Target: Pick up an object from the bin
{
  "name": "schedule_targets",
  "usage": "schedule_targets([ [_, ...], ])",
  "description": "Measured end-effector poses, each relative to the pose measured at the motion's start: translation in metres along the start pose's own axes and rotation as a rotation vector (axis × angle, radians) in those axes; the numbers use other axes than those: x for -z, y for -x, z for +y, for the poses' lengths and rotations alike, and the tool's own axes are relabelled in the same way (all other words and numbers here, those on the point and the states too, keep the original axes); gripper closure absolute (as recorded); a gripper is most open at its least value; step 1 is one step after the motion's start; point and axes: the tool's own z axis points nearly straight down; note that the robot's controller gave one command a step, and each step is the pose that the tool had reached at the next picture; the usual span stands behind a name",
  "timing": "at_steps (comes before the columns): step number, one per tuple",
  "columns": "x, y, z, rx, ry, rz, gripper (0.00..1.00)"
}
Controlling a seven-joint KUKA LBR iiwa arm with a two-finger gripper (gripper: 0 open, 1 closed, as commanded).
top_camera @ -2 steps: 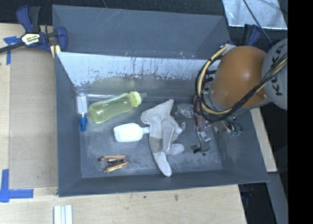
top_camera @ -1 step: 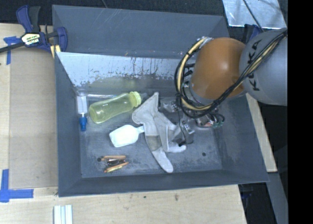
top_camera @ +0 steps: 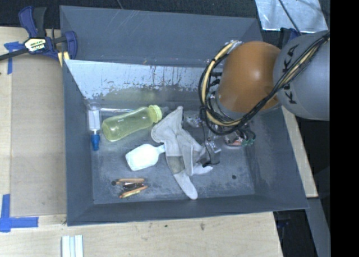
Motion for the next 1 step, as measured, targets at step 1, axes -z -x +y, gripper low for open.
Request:
schedule_targets([
  [1,-0.0542,0.0046,-0.0027,0.358,-0.003,-0.003,0.00],
])
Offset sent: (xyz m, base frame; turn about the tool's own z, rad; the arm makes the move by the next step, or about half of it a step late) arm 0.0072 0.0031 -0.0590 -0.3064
